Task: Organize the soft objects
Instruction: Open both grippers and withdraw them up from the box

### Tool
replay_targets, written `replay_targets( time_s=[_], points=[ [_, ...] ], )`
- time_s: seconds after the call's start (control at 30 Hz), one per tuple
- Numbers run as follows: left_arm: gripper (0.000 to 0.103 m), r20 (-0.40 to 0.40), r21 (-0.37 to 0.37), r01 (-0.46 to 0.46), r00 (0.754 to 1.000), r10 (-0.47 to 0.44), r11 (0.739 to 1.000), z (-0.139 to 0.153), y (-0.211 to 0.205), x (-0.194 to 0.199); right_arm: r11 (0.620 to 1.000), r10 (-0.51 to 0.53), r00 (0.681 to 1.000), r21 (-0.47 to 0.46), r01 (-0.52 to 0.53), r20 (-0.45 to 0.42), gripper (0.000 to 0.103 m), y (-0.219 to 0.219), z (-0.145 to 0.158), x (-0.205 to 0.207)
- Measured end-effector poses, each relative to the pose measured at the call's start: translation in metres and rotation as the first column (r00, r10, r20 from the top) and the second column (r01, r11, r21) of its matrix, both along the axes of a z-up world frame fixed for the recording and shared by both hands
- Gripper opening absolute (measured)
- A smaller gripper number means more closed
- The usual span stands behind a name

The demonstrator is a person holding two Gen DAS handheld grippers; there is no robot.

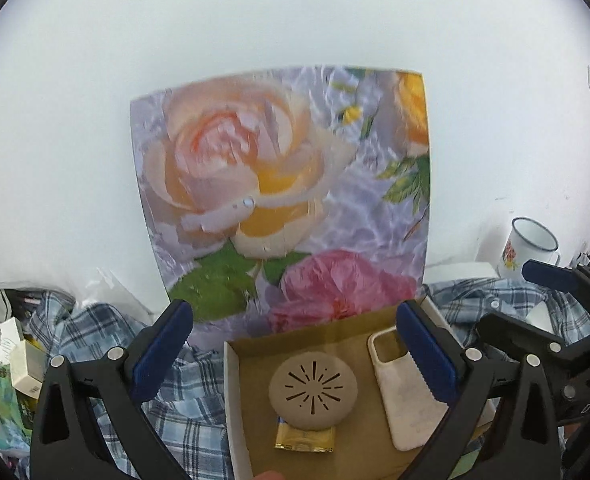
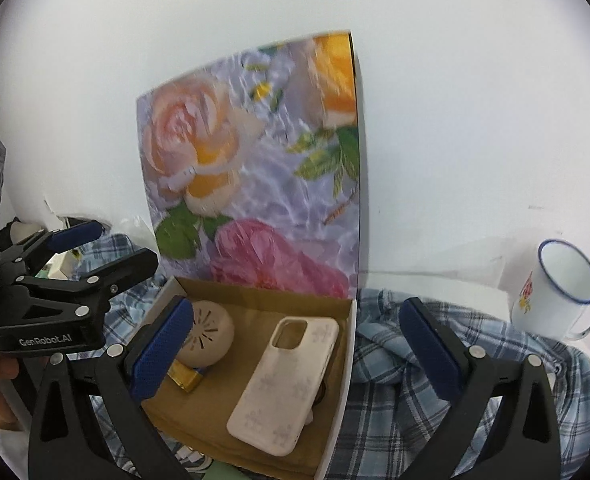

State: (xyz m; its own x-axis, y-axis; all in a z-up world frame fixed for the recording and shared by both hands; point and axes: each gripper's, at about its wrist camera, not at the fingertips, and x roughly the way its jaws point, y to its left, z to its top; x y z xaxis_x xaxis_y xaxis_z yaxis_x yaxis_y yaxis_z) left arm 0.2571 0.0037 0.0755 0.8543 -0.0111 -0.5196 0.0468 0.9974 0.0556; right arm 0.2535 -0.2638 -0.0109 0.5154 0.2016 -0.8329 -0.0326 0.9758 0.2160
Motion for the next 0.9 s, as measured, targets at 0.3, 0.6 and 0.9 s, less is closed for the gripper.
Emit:
replay_targets(
  time_s=[0.3,0.6,0.9],
  points=[
    [0.103,0.098,-0.001,0.020,0.995,-0.020,1.000,0.033,-0.004,-0.030,1.000,0.015,0.993,0.000,-0.015,0.119,0.103,0.004,0.052,-0.007],
    [0.103,0.205,0.045,0.034,0.978,-0.042,0.998,0.072,-0.013,-0.072,0.999,0.047,0.978,-0.030,-0.042,0.205,0.103,0.014,0.096,-0.018],
    [0.103,0.241,0.006,0.074,0.968,-0.073,0.997,0.094,-0.012,-0.097,0.995,0.085,0.959,-0.064,-0.070,0.271,0.103,0.019,0.133,-0.032]
  ],
)
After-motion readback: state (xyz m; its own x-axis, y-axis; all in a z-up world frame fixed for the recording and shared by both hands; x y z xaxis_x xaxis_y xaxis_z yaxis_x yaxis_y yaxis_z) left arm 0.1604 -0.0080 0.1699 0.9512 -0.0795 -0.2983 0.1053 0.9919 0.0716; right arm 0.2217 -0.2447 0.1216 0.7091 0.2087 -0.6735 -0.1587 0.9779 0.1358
